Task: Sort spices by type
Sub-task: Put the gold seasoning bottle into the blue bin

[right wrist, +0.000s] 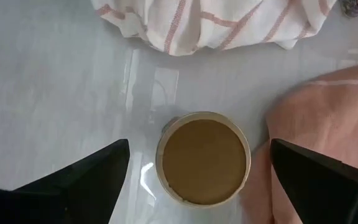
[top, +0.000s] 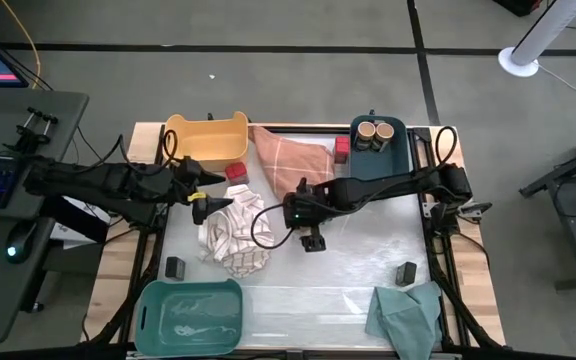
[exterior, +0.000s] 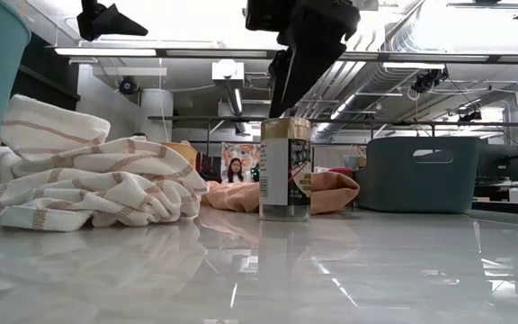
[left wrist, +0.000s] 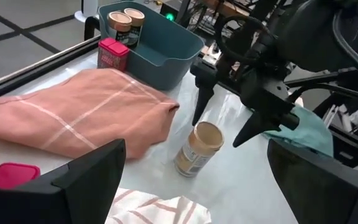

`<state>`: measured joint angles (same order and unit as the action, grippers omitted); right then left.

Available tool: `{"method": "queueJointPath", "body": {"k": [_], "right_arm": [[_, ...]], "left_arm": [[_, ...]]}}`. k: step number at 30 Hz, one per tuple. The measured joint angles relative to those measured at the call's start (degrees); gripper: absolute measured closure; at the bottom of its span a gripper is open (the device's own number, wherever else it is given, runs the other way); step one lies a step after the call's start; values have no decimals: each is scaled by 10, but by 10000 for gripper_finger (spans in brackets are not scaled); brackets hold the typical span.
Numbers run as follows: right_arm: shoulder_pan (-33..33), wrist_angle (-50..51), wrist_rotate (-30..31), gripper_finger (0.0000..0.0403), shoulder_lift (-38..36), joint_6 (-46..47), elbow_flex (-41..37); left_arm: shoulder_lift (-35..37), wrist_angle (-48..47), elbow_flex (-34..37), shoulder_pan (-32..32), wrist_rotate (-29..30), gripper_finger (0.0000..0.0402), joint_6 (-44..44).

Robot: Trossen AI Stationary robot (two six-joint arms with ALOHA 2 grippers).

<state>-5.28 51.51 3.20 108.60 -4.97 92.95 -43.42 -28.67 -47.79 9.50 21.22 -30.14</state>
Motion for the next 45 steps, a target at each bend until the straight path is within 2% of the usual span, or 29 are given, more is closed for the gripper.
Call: {"method": "queueJointPath", "body": {"k": [9,12,15,16,22,27,32,37,41,45], "right_arm": [[1,-1,10,23,45,22,-1],[4,8,24,62,48,38,-1],[12,7,29,134,45,51,0],[16,9,30,135,45,51,2],[45,42,23,134,33,27,59],[80,90,79,134,-42,27,85],[150,121,153,134,-171,80,3],[251,127,199,134,-295,208,-119],[338,120,172,134,-323,303,-204],[390,70,155,134,-313,315,-266]], "left_arm": [[8,0,0,0,-25,23,48],[17,1,0,0,-26,23,54],[26,6,4,0,-16,23,63],[30,17,11,0,-10,23,64],[67,210,127,9,5,23,40],[75,343,223,16,34,23,-21],[74,378,249,12,51,23,-31],[76,393,249,-4,51,23,-2],[77,395,249,-17,51,23,3],[77,394,249,-21,50,23,4]]}}
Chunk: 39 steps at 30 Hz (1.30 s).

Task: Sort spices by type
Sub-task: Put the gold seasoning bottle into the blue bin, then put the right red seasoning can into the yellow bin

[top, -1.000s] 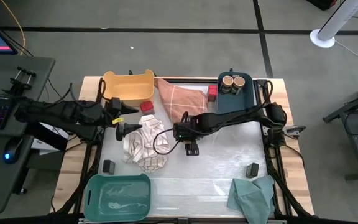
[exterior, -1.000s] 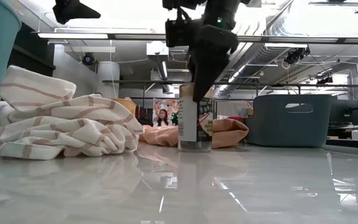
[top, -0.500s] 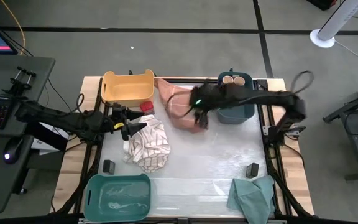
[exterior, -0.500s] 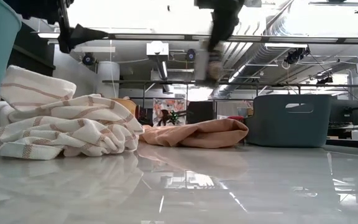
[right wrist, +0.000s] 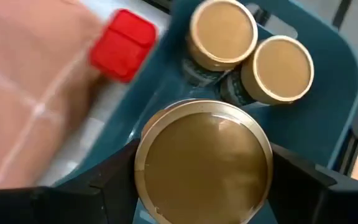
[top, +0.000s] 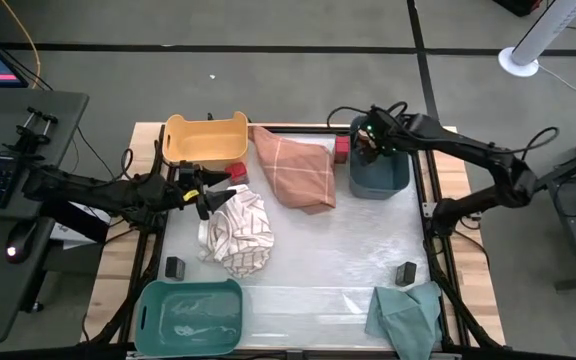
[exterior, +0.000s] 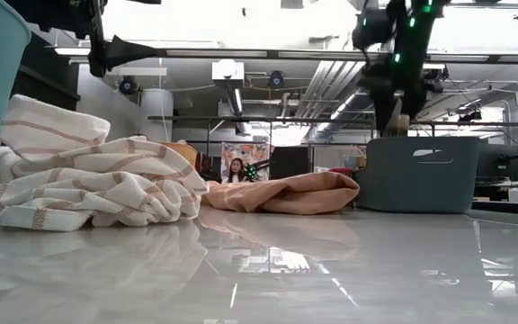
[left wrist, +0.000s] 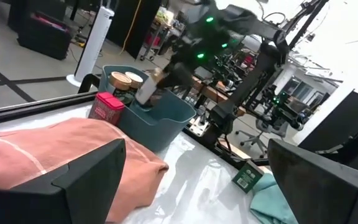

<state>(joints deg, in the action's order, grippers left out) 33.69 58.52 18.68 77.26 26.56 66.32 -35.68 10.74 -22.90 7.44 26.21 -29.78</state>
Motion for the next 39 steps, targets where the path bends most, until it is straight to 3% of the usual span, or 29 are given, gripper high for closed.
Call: {"method": "queueJointPath", "body": {"k": [5,20,24,27,34,39], "right_arm": [[40,-99,-12,134,12,21,-48],[61,-102,-31,133,53,32,-58],[61,-108,-28,53,53,32,-55],[61,-104,-28,16,53,32,-43],[61,-42,-30,29,53,19,40],[38,-50,-73,29,59,99,123]], "left_arm": [[0,-1,0,0,-1,23,-3],[0,-1,0,1,-1,23,-17],[0,-1,0,1,-1,23,-17],[0,-1,0,1,-1,23,-16],[3,-2,0,1,-8,23,-16],[9,-5,0,1,-11,23,-15]]}}
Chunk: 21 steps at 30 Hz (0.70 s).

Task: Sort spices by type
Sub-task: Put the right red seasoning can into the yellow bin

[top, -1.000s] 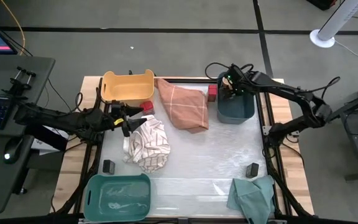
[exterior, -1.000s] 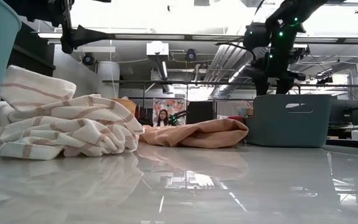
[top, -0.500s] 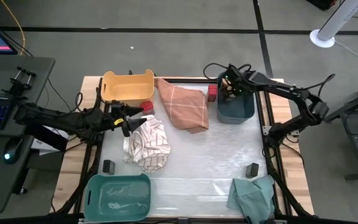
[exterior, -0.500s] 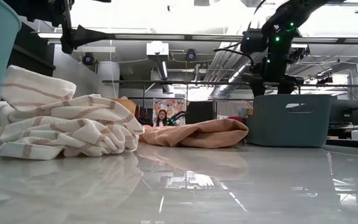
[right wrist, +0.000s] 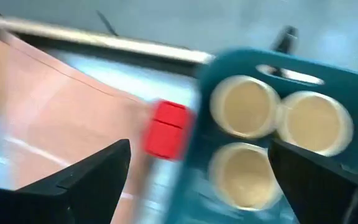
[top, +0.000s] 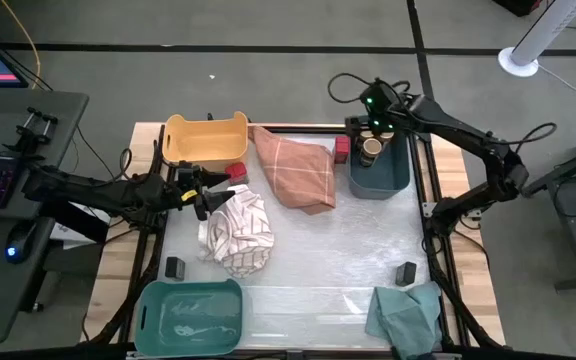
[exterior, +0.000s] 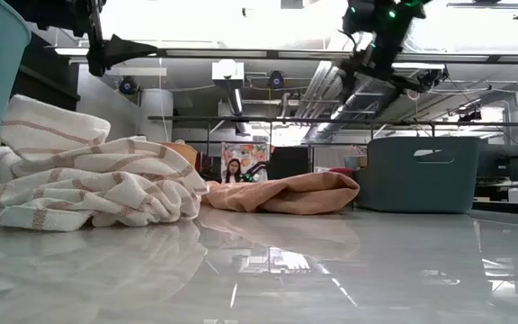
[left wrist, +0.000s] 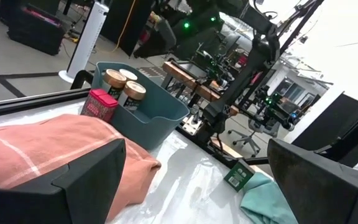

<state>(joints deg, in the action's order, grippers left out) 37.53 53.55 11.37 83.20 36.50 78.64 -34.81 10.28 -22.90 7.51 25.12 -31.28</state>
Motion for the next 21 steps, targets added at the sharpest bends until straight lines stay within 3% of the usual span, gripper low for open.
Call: {"method": "queueJointPath", "body": {"k": [8,14,18,21], "right_arm": [[-83,2,44,29,134,21,87],[-89,21,51,55,217,21,110],[-81,54,73,150,227,25,111],[-79,60,82,276,227,14,107]], "left_arm": [[0,0,0,0,-7,23,0],[0,-1,0,0,-23,23,-2],[0,-1,0,0,-23,23,-1],[0,-1,0,0,-23,23,-1]]}}
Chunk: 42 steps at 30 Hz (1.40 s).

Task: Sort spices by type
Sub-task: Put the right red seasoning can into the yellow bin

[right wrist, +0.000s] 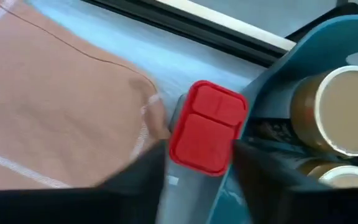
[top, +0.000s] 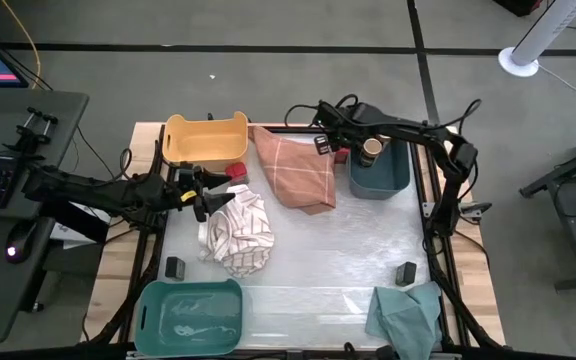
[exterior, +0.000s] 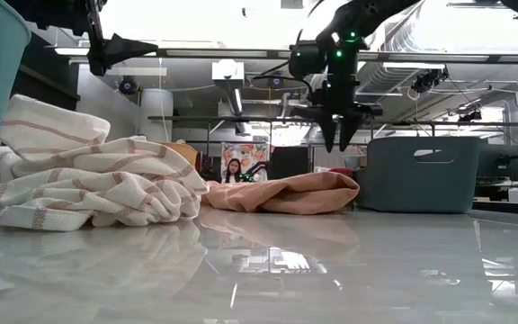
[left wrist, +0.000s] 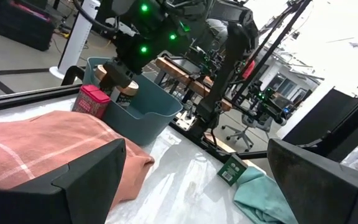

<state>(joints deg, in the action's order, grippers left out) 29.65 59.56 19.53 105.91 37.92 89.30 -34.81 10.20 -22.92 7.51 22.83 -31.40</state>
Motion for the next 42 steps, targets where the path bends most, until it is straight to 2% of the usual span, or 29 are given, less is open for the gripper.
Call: {"method": "queueJointPath", "body": {"k": [2,3,12,19,27,35,42], "right_arm": [[0,2,3,363,0,-18,-7],[0,-7,4,380,0,-27,-12],[7,-22,19,396,0,-17,-68],[3,-75,29,401,0,-35,-69],[8,-85,15,402,17,-55,-68],[-34,-124,-20,402,20,-95,-68],[-44,-110,-15,402,4,-84,-57]], "left_arm": [[0,0,0,0,0,23,0],[0,0,0,0,0,23,0],[0,0,0,0,1,23,1],[0,0,0,0,2,23,0],[0,0,0,0,3,23,-1],[0,-1,0,0,4,23,-5],[0,-1,0,0,6,23,-3]]}}
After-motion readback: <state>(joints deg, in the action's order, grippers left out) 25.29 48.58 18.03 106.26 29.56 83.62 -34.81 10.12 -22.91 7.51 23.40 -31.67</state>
